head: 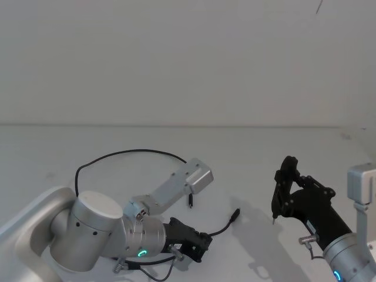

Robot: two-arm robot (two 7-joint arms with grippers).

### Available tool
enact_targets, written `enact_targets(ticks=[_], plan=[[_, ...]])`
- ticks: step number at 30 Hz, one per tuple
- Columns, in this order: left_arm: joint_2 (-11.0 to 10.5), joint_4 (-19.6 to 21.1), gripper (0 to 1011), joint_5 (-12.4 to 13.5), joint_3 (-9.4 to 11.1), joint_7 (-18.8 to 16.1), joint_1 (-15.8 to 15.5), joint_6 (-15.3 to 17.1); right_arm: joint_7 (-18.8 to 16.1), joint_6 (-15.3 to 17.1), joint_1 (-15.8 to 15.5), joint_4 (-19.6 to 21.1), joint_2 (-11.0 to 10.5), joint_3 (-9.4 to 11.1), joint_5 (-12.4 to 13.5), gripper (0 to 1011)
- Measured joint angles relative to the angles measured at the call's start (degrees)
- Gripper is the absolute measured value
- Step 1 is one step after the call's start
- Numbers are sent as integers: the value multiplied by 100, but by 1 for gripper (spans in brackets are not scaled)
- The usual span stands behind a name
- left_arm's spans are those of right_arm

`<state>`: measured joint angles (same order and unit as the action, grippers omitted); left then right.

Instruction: Pick up the data cable with the one hand.

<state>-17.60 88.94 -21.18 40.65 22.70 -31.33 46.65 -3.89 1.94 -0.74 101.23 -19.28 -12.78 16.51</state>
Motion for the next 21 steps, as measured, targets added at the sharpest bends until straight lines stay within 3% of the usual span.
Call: enact_targets(ticks=[7, 21], plan=[[-87, -5, 39, 26, 45, 186, -39, -177, -117, -11, 69, 61, 5, 69, 81, 279], [-494, 81, 39, -111, 11, 839, -86, -804, -412, 103, 237, 366, -12, 167, 305, 279]])
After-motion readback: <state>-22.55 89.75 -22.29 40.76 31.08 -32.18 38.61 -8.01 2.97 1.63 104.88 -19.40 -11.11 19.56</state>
